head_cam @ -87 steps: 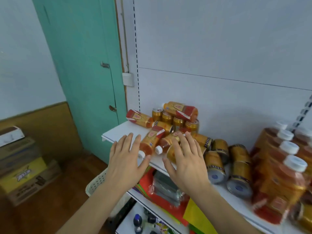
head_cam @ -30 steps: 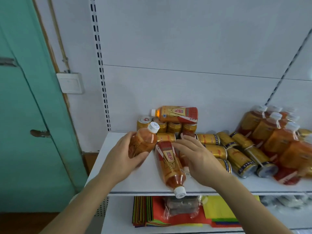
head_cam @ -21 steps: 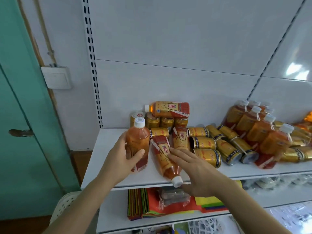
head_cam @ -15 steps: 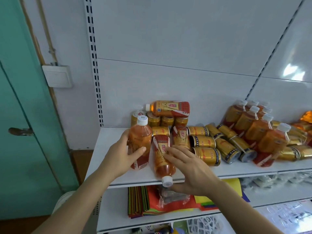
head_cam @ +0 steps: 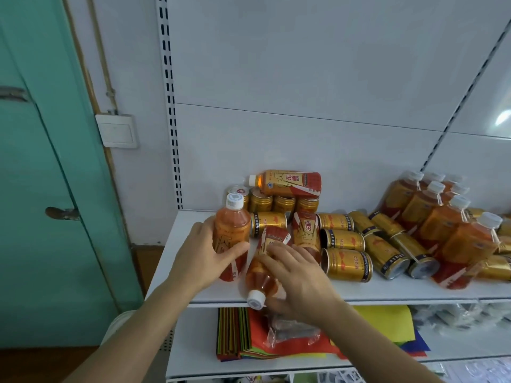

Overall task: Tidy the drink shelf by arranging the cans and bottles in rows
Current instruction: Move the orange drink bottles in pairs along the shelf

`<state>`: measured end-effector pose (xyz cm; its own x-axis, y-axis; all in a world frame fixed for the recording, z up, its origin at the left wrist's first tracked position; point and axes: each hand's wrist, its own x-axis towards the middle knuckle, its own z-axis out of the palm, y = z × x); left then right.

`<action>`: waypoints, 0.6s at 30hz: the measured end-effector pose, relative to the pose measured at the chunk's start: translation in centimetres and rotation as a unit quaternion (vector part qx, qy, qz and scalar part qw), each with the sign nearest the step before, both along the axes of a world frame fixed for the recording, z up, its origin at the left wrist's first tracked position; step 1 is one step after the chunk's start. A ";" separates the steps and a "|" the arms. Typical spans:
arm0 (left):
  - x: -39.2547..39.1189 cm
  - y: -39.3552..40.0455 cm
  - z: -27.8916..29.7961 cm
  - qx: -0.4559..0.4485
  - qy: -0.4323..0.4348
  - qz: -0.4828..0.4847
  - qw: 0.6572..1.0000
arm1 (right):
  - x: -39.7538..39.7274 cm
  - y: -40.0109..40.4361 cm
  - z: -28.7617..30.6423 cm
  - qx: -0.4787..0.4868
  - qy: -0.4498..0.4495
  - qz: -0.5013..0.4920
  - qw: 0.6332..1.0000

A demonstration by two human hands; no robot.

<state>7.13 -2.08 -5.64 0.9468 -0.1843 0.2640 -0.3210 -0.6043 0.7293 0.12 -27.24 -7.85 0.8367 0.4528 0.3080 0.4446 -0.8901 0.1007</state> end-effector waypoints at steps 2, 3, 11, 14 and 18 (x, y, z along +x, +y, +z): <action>0.0 0.3 0.4 -0.057 0.022 -0.054 0.997 | 0.4 -1.0 0.3 0.010 -0.039 0.030 0.999; -0.1 0.4 0.8 -0.087 0.043 -0.080 0.992 | 0.6 -1.3 0.5 0.021 -0.054 0.044 0.997; -1.1 0.8 1.7 -0.102 0.057 -0.041 0.992 | 2.4 -1.5 7.0 0.338 0.094 -0.026 0.936; -1.5 -0.3 1.7 -0.098 0.036 -0.008 0.994 | 4.0 -0.8 7.1 0.411 0.162 -0.058 0.895; -1.3 -0.7 1.4 -0.088 0.028 -0.004 0.996 | 4.7 -0.3 6.6 0.412 0.201 -0.062 0.887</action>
<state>5.79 -2.77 -4.19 0.9593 -0.1481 0.2404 -0.2820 -0.4626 0.8406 4.78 -27.57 -1.30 0.9816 0.1088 0.1567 0.1900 -0.6325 -0.7509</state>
